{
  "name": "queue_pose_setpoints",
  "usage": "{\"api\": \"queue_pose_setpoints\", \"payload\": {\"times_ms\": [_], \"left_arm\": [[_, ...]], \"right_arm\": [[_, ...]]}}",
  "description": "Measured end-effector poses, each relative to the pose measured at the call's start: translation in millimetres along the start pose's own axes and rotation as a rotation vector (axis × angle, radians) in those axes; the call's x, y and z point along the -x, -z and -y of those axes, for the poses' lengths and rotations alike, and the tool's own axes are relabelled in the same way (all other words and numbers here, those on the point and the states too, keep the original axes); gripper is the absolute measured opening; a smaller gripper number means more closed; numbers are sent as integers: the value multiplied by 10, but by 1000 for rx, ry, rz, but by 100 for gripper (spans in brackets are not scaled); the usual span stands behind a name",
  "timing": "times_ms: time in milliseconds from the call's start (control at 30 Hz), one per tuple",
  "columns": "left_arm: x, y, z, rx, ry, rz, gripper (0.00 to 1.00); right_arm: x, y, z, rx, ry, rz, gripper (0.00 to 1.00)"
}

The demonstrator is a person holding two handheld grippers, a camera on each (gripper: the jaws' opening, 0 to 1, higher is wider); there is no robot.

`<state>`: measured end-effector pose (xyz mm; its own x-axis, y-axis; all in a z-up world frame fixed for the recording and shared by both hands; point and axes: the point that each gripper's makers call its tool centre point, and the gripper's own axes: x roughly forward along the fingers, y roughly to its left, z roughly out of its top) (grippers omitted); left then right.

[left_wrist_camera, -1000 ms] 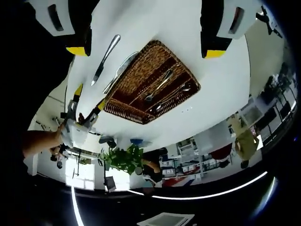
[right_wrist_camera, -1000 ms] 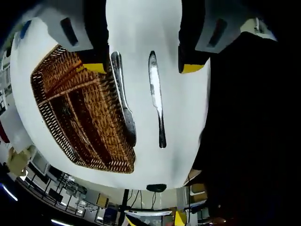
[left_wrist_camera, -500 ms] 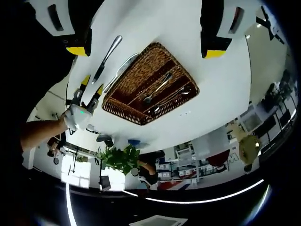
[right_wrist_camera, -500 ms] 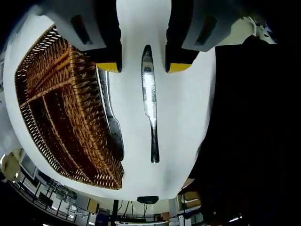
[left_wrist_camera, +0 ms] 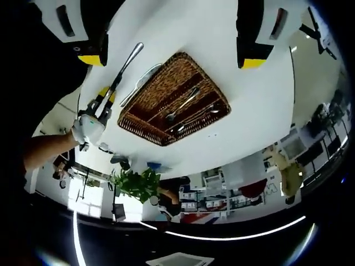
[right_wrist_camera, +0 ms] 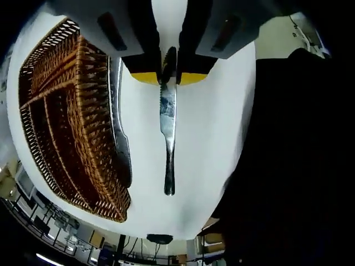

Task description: Arrange the knives, forks, and spoons in their matching storage slots by inserting each utensil handle-first until every utensil is classified and aligned in the correct compartment

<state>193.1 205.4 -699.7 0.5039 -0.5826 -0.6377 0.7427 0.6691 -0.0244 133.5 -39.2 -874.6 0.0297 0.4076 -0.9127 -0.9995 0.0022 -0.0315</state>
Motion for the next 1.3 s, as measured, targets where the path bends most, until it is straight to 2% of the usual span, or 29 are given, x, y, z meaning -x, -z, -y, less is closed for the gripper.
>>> {"api": "queue_pose_setpoints", "payload": {"times_ms": [233,333,433,500,600,700,767,867,900,933,967,1000,1033,1100,1300], "left_arm": [[-8,-16,80,-19,12,-20,100],[-10,-51,98,-17,14,-9,100],[-87,15,192,-34,42,-28,100],[-181,135,313,-80,77,-82,100],[-327,226,500,-127,129,-117,100],[-596,296,848,-129,233,-123,100],[-798,402,1024,-142,286,-148,100],[-1065,601,1233,-207,347,-206,100],[-1174,635,1279,-226,349,-203,100],[-1237,646,1318,-237,356,-204,97],[-1270,679,1348,-258,377,-220,79],[-1337,672,1390,-263,386,-217,68],[-1378,663,1404,-270,387,-208,65],[-1482,681,1441,-260,392,-208,73],[-1599,830,1480,-404,410,-251,52]], "right_arm": [[-4,-2,16,-51,-15,-42,8],[-8,2,19,-39,-3,-54,8],[-4,-7,-11,-47,-15,-55,8],[0,-12,-10,-43,-15,-58,8],[15,15,-12,-35,-14,-82,7],[28,7,-46,-61,-27,-93,8],[35,9,-53,-60,-25,-101,8],[51,2,-72,-71,-30,-108,8],[55,0,-76,-74,-31,-110,8],[62,5,-78,-79,-29,-118,8],[68,6,-76,-77,-26,-124,7],[77,5,-78,-73,-24,-129,7],[92,-7,-79,-74,-24,-133,7],[122,-31,-78,-80,-23,-136,7],[190,-66,-86,-86,-22,-145,7]]}}
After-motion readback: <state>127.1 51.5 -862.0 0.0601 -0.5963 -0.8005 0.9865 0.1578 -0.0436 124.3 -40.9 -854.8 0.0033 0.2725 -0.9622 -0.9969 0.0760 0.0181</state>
